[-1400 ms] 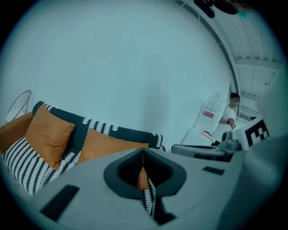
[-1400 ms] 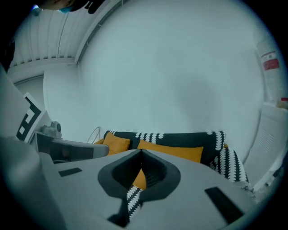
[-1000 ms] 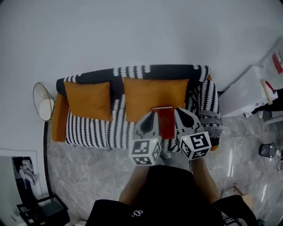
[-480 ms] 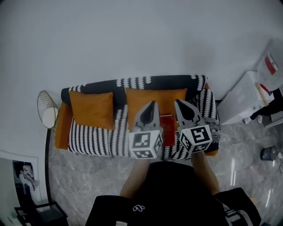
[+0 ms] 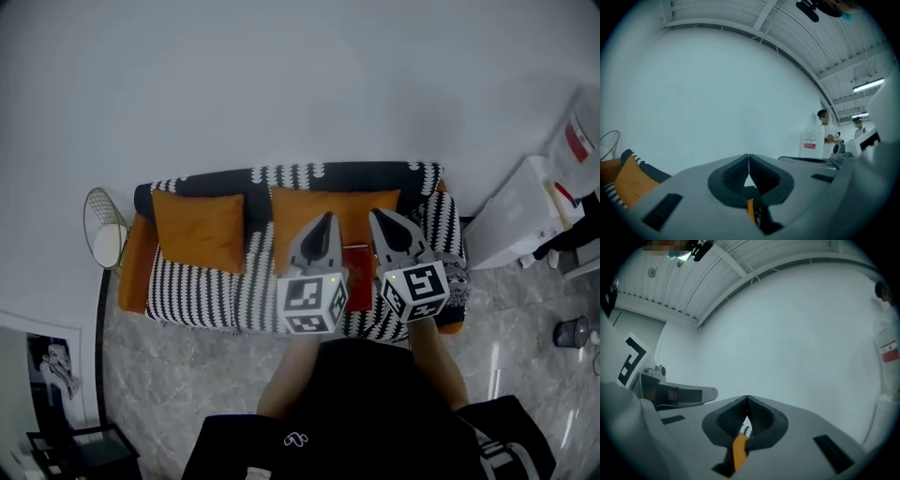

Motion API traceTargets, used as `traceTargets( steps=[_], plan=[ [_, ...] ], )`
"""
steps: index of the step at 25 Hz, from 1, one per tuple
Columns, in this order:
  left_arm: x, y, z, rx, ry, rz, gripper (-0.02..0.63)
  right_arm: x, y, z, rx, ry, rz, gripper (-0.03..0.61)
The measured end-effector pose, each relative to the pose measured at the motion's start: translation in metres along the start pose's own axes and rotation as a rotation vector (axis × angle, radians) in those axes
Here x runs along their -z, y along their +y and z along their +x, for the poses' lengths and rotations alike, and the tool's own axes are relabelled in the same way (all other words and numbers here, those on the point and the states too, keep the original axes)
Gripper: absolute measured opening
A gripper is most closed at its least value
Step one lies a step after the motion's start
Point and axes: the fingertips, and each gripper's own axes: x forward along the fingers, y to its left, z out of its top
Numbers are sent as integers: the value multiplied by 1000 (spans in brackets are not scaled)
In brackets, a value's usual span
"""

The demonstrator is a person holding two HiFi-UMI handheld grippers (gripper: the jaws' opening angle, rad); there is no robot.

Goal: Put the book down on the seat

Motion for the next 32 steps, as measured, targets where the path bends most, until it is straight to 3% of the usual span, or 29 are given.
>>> traceTargets(
  steps=[32],
  plan=[
    [11,-24,-5,29,25,17,14,6,-2,-19,-6,7,-7,11]
  ],
)
